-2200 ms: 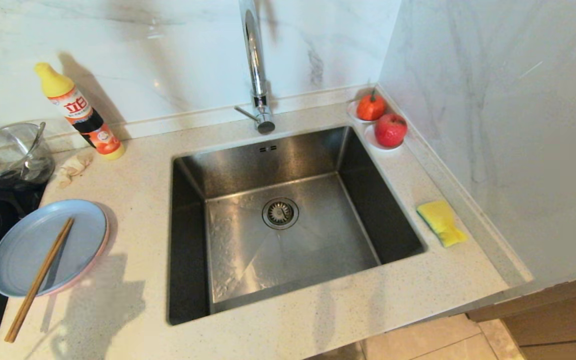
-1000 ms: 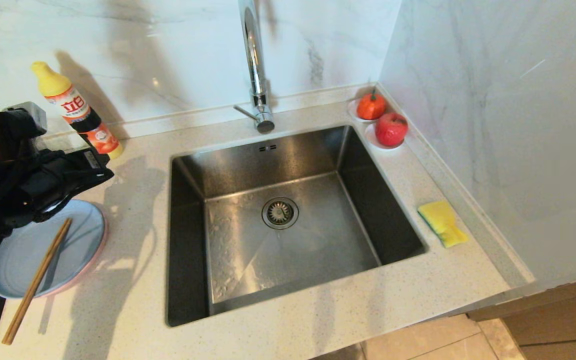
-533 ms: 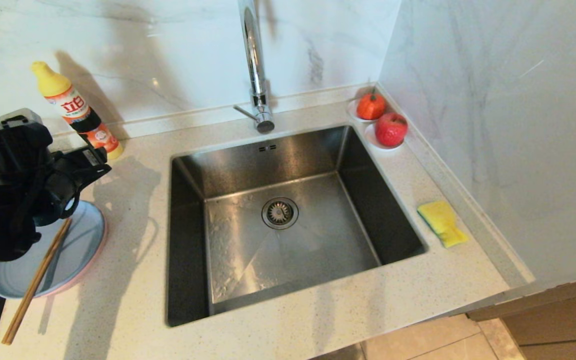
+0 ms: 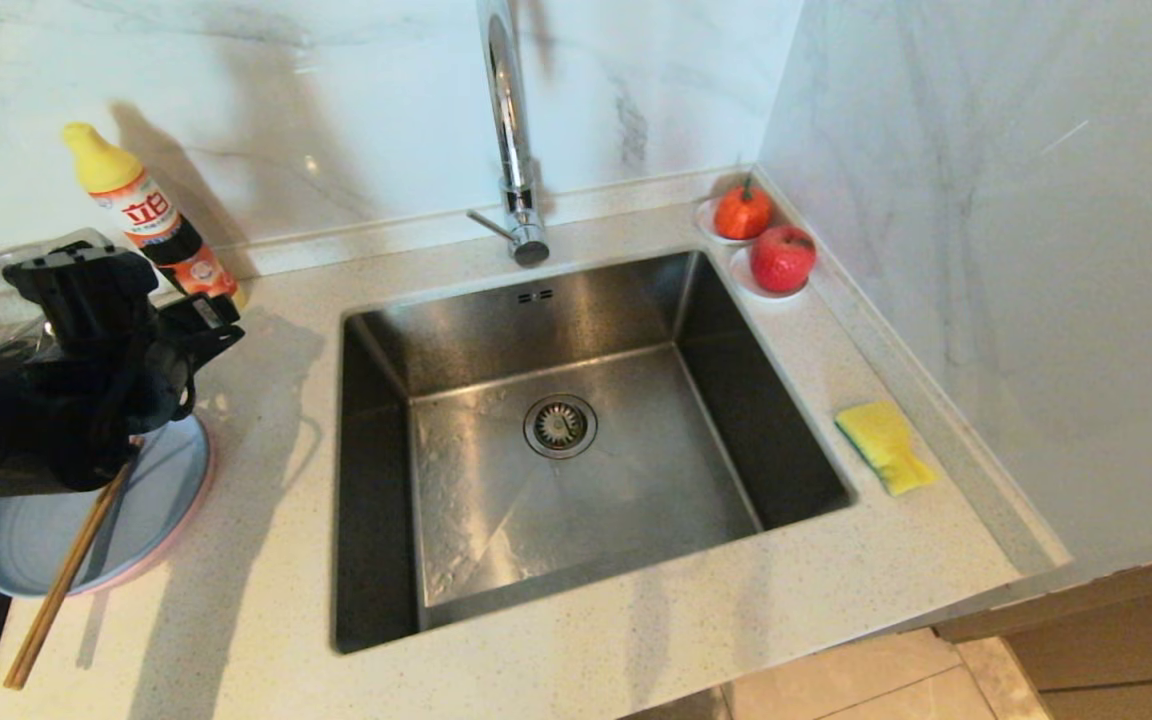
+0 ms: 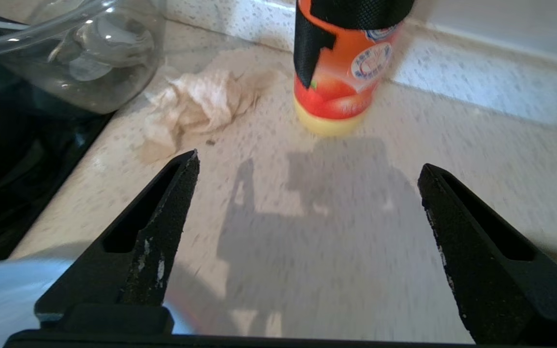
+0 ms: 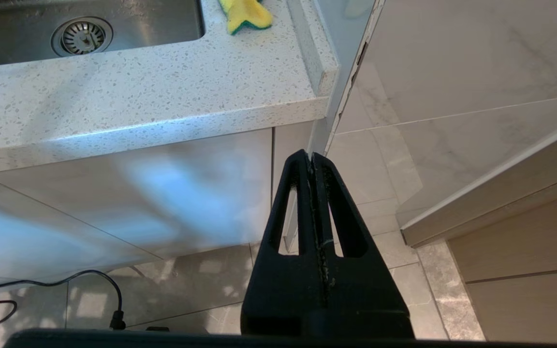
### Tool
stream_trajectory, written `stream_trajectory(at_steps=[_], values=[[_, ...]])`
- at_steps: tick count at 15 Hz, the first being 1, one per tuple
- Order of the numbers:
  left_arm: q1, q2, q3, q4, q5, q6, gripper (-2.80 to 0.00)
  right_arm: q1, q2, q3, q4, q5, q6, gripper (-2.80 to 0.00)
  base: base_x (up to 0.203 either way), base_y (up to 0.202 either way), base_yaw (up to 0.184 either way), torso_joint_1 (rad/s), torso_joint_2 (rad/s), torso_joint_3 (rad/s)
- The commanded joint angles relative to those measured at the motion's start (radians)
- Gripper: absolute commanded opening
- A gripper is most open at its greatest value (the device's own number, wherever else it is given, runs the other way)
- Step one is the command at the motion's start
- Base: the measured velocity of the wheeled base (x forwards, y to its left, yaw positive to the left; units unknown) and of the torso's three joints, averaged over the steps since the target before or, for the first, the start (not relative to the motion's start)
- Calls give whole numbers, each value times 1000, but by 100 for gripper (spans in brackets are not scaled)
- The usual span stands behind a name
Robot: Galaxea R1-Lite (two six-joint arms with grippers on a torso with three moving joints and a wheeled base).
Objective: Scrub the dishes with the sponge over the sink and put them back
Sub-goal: Grab the dish soap
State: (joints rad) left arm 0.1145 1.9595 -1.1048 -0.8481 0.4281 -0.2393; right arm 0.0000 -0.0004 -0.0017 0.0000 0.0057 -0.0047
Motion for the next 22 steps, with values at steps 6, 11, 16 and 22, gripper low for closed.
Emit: stream_trajectory(at_steps=[6,11,16,22], values=[[1,155,-145,-73,48,-5,0,0,0,0,0,0,-1,-280,0,0,0,0,0,0],[1,209,-234,-135,83,16,0,0,0,0,0,0,0,-280,0,0,0,0,0,0],[3,291,-366,-165,115,54,0,0,0,1,0,0,0,-280,0,0,0,0,0,0],[4,407,-536,-166,126,100,0,0,0,1,0,0,-1,-280,0,0,0,0,0,0]])
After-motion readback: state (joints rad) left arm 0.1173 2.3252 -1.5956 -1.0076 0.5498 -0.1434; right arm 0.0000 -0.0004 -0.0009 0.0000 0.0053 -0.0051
